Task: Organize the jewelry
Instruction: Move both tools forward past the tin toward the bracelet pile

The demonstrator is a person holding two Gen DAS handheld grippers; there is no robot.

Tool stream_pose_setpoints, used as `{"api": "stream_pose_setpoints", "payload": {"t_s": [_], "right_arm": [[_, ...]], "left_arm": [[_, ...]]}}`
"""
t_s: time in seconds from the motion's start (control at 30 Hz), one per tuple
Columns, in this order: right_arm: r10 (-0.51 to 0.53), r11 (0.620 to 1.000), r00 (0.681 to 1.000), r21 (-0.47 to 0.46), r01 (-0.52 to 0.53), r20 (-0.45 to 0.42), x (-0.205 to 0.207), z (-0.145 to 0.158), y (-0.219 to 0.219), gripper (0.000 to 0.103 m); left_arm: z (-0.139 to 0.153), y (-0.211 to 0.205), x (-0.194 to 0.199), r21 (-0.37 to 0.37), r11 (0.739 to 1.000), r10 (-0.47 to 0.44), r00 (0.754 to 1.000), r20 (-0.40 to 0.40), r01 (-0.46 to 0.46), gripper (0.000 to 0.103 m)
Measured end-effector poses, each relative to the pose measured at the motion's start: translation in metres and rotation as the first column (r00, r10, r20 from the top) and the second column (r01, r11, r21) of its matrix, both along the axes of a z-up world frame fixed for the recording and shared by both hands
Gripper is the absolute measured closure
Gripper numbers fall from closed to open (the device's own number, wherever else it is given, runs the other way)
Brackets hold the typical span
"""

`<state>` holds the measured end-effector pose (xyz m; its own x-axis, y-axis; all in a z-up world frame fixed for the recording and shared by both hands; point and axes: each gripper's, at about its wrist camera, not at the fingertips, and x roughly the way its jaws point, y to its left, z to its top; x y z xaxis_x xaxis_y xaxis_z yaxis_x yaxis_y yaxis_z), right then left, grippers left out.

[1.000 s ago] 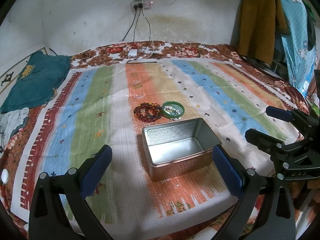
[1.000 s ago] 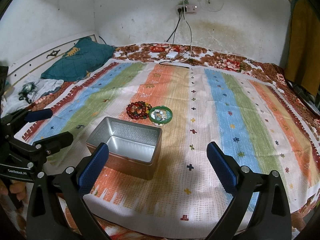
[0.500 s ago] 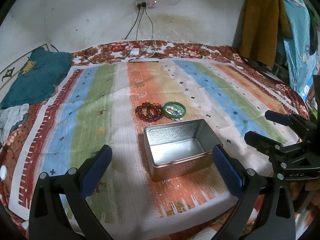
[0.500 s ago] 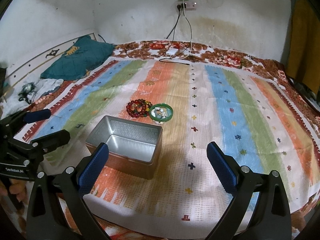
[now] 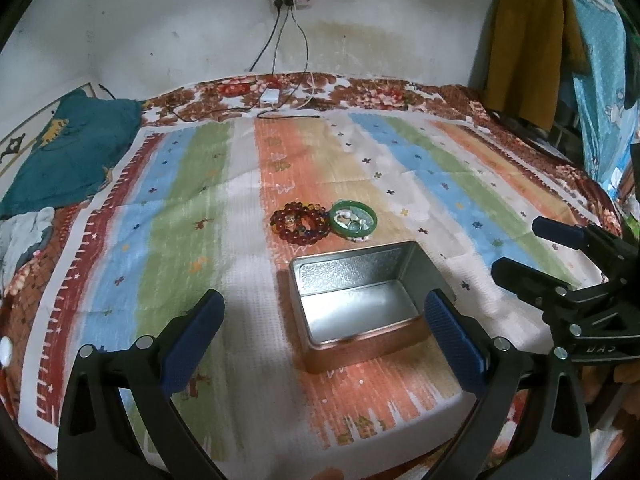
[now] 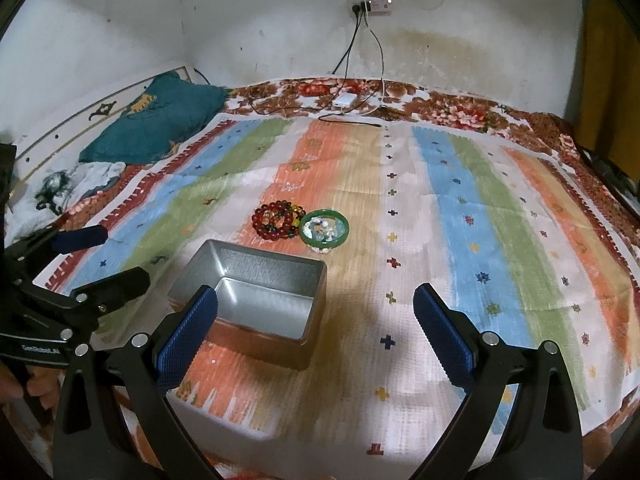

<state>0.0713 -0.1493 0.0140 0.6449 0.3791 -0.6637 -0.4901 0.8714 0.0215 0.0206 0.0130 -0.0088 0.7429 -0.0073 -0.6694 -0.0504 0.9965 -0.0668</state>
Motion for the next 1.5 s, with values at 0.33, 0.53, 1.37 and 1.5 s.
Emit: {"api": "stream_pose_setpoints", "payload": {"t_s": [0.33, 0.53, 1.37, 1.5], "right_arm": [[-0.002, 1.0, 1.0, -0.005, 0.002, -0.029, 0.028, 0.0, 0.009, 0.004], [-0.017, 1.0, 0.999, -0.018, 0.016, -0.048, 0.044, -0.002, 0.012, 0.004], [-0.067, 0.997, 0.99, -0.043, 0.062, -0.127, 0.111, -0.012, 0.024, 0.004], [-0.072, 0.996, 0.987, -0.055, 0.065, -0.142, 0.123, -0.016, 0.027, 0.004]], "left_arm": [[-0.002, 0.005, 0.026, -0.016, 0.999, -0.03, 0.999, -0.032, 0.029, 0.005], [0.0, 0.011, 0.039, -0.002, 1.0, 0.025, 1.0, -0.013, -0.025, 0.005], [-0.011, 0.035, 0.099, 0.046, 0.993, 0.117, 0.987, -0.113, -0.113, 0.006], [-0.017, 0.04, 0.112, 0.037, 0.994, 0.11, 0.985, -0.133, -0.106, 0.006]]}}
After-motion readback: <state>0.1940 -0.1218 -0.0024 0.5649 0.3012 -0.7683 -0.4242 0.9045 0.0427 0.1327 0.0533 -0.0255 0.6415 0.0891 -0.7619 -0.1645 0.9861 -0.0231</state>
